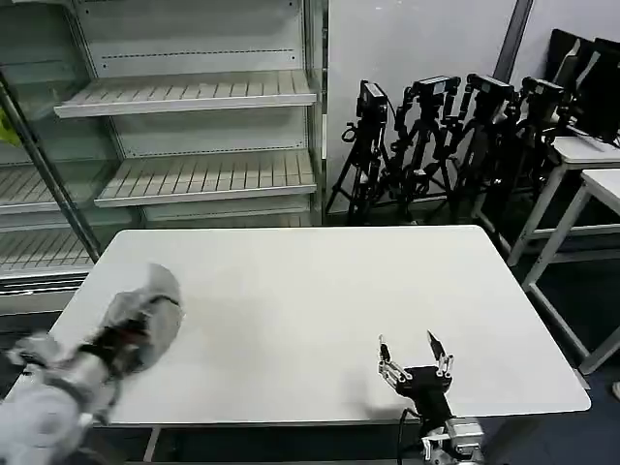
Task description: Fold and organize the clothes.
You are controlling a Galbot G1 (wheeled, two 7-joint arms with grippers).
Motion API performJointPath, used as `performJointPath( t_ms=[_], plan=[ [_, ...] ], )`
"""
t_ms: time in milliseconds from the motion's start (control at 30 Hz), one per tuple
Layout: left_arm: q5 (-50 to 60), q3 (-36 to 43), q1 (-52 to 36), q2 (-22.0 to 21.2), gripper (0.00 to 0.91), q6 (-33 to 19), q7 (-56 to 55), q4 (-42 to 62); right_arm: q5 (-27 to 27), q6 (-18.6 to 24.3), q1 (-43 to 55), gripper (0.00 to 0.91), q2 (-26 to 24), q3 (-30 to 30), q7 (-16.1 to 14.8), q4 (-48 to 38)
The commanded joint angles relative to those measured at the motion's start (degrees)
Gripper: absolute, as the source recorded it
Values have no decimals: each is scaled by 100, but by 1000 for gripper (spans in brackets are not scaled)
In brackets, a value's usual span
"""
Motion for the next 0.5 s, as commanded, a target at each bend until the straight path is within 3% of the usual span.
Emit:
performJointPath(
  t_ms=[33, 333, 367, 400, 433, 500],
  plan=[
    [2523, 3271, -1074, -1212, 40, -207, -139, 128, -338, 79, -357, 907, 161, 21, -16, 90],
    [2861, 3839, -1848, -1802, 50, -121, -339, 897, -513, 129, -473, 907, 340, -1, -24, 112],
    [2939, 3897, -1936, -1836, 322, -119, -336, 984, -527, 128, -462, 907, 354, -7, -30, 120],
    [2955, 3921, -1994, -1888, 725, -102, -340, 1051, -528, 125, -456, 907, 369, -12, -33, 132],
    [3000, 3931, -2060, -1944, 907, -105, -349, 1121, -526, 124, -447, 907, 380, -15, -31, 149],
    [3327, 3932, -2196, -2075, 907, -329, -306, 1285, -526, 124, -421, 907, 386, -9, -24, 170]
  ],
)
